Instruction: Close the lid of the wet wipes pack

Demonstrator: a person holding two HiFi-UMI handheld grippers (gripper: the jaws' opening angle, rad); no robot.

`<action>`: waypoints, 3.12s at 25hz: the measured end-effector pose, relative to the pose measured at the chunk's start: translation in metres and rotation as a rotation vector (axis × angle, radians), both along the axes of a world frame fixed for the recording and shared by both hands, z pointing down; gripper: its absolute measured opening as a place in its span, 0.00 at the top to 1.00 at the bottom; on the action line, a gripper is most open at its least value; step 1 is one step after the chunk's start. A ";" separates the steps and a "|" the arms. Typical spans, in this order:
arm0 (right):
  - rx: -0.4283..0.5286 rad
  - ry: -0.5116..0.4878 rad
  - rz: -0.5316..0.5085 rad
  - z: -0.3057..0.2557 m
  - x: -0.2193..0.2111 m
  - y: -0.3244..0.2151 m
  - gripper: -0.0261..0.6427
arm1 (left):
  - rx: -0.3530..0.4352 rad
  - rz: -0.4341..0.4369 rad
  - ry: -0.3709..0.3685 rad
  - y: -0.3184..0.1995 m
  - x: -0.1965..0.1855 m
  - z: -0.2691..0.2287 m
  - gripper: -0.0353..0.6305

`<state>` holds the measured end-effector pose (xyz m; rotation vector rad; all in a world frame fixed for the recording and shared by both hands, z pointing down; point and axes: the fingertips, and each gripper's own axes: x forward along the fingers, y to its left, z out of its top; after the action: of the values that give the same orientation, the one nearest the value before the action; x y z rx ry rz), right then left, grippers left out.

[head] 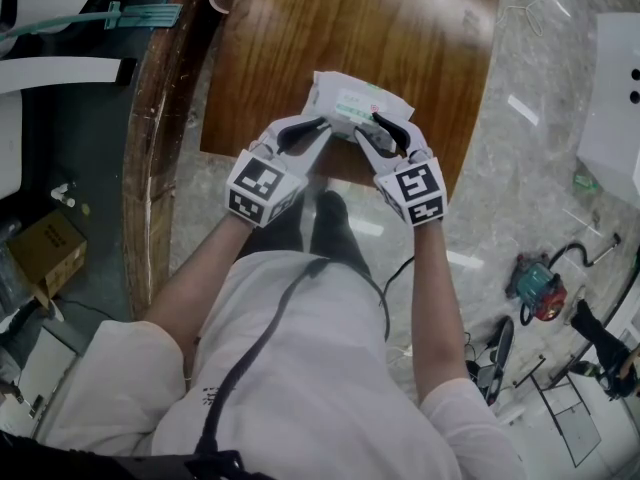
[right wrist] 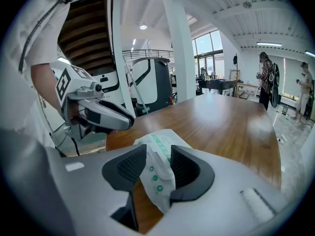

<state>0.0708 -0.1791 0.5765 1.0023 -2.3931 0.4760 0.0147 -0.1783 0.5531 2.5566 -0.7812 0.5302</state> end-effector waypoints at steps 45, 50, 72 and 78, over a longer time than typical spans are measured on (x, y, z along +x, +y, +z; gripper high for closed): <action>-0.165 0.626 -0.239 0.056 -0.034 0.031 0.44 | 0.028 0.009 0.005 0.032 -0.010 -0.014 0.86; -0.157 0.457 -0.192 0.045 -0.037 0.030 0.43 | 0.032 0.004 0.013 0.039 -0.011 -0.023 0.86; 0.111 -0.200 0.264 -0.102 0.009 0.053 0.95 | 0.172 -0.001 0.060 0.032 -0.011 -0.117 0.87; 0.185 -0.267 0.336 -0.131 0.016 0.058 0.95 | 0.197 -0.011 0.082 0.034 -0.015 -0.130 0.87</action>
<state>0.0870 -0.1209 0.4451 1.5229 -2.5443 0.5427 -0.0008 -0.1441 0.4227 2.7326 -0.8564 0.3582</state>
